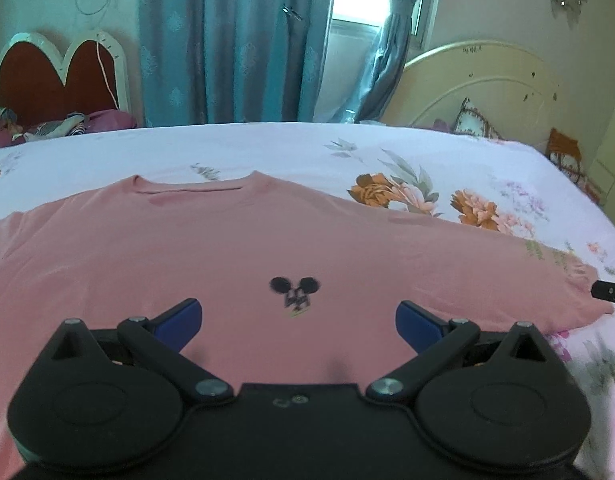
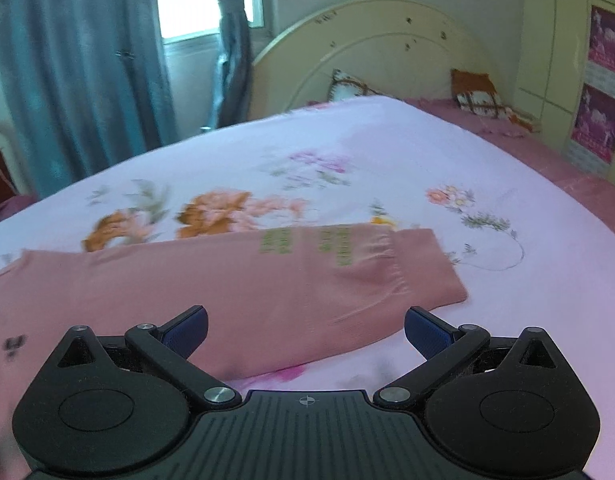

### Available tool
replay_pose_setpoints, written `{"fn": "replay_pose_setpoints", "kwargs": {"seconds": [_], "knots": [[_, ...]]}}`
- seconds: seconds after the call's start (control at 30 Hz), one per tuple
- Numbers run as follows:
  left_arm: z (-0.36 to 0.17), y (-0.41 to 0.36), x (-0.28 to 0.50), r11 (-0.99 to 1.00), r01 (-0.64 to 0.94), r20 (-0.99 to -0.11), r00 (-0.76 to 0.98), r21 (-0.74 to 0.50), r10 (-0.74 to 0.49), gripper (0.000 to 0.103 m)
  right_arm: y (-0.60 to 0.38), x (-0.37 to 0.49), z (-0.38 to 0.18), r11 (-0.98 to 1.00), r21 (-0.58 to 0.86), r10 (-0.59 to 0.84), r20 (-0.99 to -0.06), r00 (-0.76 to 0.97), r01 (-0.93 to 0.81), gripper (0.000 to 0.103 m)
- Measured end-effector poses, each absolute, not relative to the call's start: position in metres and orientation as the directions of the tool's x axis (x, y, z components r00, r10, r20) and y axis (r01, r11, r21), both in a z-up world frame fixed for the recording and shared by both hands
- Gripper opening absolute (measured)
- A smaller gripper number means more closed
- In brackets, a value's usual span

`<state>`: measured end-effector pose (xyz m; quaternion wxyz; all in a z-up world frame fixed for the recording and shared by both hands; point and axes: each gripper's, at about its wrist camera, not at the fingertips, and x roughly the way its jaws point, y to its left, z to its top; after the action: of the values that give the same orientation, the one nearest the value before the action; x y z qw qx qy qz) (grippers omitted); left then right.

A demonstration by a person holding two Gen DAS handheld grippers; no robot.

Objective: Fold small clothes
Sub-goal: 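Move the right gripper to the sleeve cuff and close on it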

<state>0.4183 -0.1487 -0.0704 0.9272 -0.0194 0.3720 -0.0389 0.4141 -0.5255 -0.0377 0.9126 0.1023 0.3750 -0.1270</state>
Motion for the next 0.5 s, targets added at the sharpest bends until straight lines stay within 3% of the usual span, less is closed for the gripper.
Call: {"fn": "replay_pose_setpoints", "kwargs": {"seconds": [0.3,0.33,0.37,0.4,0.5], "knots": [[-0.087,-0.18,0.443,0.994,0.108,-0.733,0.674,-0.03,-0.096,0.103,-0.597,0.42,-0.078,0.886,0.176,-0.19,-0.706,0.682,0.429,0.102],[-0.089,-0.181,0.445,0.994,0.108,-0.738,0.669,-0.024,-0.09,0.103,-0.603,0.419,-0.081,0.878,0.197,-0.182,-0.706,0.685,0.436,0.091],[-0.09,-0.184,0.447,0.994,0.111,-0.742,0.665,-0.013,-0.084,0.103,-0.608,0.42,-0.085,0.868,0.217,-0.171,-0.713,0.68,0.446,0.063],[-0.092,-0.186,0.448,0.993,0.116,-0.744,0.664,-0.004,-0.08,0.103,-0.615,0.42,-0.089,0.85,0.247,-0.158,-0.723,0.673,0.465,0.059],[-0.093,-0.191,0.451,0.992,0.125,-0.745,0.662,0.012,-0.075,0.103,-0.63,0.42,-0.099,0.798,0.345,-0.104,-0.728,0.678,0.494,0.059]]}}
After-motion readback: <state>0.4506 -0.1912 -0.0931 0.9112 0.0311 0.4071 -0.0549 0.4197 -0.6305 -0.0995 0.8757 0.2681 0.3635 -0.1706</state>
